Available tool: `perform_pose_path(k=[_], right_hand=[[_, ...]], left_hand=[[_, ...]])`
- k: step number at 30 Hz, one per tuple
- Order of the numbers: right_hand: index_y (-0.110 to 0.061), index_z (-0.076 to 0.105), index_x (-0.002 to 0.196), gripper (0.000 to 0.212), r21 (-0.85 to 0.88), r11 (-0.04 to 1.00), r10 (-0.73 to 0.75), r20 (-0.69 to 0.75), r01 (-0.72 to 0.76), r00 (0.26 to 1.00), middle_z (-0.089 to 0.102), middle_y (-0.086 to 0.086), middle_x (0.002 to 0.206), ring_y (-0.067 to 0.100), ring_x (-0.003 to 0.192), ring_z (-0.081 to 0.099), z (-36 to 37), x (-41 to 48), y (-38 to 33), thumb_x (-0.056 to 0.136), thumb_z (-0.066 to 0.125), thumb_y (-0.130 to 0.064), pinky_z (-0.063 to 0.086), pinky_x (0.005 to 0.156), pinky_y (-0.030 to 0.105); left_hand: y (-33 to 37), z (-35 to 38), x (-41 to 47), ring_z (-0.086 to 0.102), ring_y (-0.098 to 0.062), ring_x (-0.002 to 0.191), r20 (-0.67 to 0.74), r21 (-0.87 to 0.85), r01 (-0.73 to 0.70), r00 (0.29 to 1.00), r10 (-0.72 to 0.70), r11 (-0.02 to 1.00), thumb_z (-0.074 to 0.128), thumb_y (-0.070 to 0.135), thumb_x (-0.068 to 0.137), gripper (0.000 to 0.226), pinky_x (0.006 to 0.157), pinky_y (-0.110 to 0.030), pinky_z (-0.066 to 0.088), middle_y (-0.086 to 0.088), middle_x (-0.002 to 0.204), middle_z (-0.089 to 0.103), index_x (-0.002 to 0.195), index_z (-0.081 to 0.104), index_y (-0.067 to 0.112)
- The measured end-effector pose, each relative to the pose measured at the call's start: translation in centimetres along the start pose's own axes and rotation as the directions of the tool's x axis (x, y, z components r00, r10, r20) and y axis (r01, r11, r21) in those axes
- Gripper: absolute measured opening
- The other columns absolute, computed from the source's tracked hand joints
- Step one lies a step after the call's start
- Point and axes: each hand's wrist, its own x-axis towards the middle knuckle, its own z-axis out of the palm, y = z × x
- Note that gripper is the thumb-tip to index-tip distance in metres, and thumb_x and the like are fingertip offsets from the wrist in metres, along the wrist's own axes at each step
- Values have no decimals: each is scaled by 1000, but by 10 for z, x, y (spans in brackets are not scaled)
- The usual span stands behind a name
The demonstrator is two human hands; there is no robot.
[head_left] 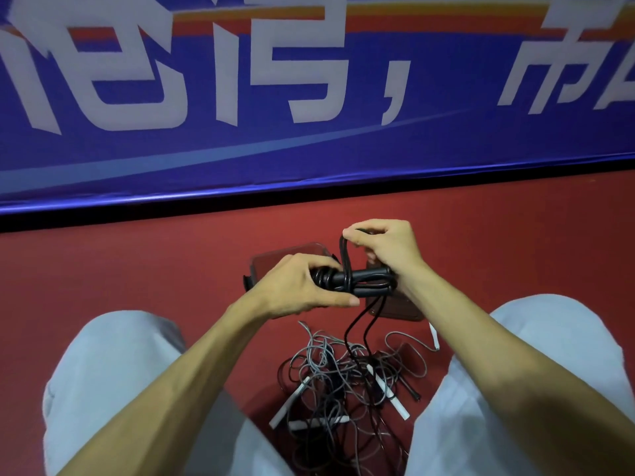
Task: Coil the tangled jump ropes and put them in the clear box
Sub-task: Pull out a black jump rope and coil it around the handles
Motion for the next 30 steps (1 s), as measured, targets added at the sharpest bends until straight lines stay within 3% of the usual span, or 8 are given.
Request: perform_pose_path(k=[4, 7, 11, 16, 19, 21, 26, 30], right_hand=[[-11, 74, 73, 6, 216, 962, 178, -28, -167, 984, 67, 3, 68, 11, 56, 56, -5, 6, 2, 73, 79, -8, 42, 51, 20], [-13, 72, 72, 11, 118, 982, 146, 7, -146, 989, 62, 6, 69, 13, 54, 44, -7, 8, 5, 82, 69, -8, 30, 44, 18], [-7, 65, 79, 30, 7, 993, 111, 298, -118, 948, 51, 3, 59, 6, 38, 26, -5, 2, -3, 97, 55, -29, 15, 37, 15], [-11, 62, 102, 26, -95, 994, 97, 582, -51, 808, 44, 4, 54, 12, 37, 36, 0, -12, -15, 103, 42, -29, 31, 37, 18], [-20, 56, 123, 24, -131, 991, 109, 684, -25, 722, 45, 3, 52, 21, 45, 53, -3, -15, -18, 102, 45, -19, 53, 49, 37], [-20, 55, 123, 23, -207, 977, 111, 686, 47, 719, 48, 2, 54, 25, 51, 60, -7, -13, -16, 101, 46, -17, 54, 60, 47], [-23, 57, 102, 8, -553, 755, 4, 541, 352, 841, 58, -6, 63, 11, 52, 55, -16, -6, -12, 94, 58, -21, 49, 59, 31], [-23, 53, 104, 10, -616, 577, -96, 600, 536, 794, 62, -4, 80, 14, 73, 57, -14, -8, -10, 95, 56, -21, 49, 72, 38]], left_hand=[[2, -3, 2, 52, -6, 59, -132, -81, -18, 991, 7, 997, 74, 41, 70, 25, 57, -23, 41, 11, 68, 61, 88, 70, 24], [5, -12, 1, 55, -12, 59, -254, -246, -15, 966, -49, 969, 64, 19, 85, 7, 49, -21, 44, 1, 73, 65, 91, 69, 20], [11, -21, 0, 56, -21, 50, -376, -462, -24, 911, -172, 886, 47, 9, 93, 21, 42, -25, 44, -3, 67, 65, 91, 67, 15], [9, -28, 0, 56, -27, 49, -321, -644, 7, 905, -279, 765, 44, 14, 94, 42, 44, -30, 49, -11, 74, 65, 119, 62, 42], [8, -29, 1, 57, -26, 52, -315, -633, 8, 911, -267, 774, 49, 17, 95, 33, 49, -32, 51, -9, 78, 65, 116, 65, 38], [5, -30, 2, 57, -23, 52, -335, -609, 0, 907, -257, 793, 53, 20, 96, 24, 49, -29, 51, -6, 78, 65, 111, 67, 34], [-6, -31, 4, 63, -11, 58, -411, -484, 7, 881, -234, 875, 62, 19, 94, 17, 47, -23, 50, -3, 81, 66, 111, 64, 20], [-26, -33, 9, 69, -24, 68, -432, -278, 84, 879, -202, 957, 74, 28, 85, 25, 63, -38, 56, -7, 80, 72, 106, 59, 29]])
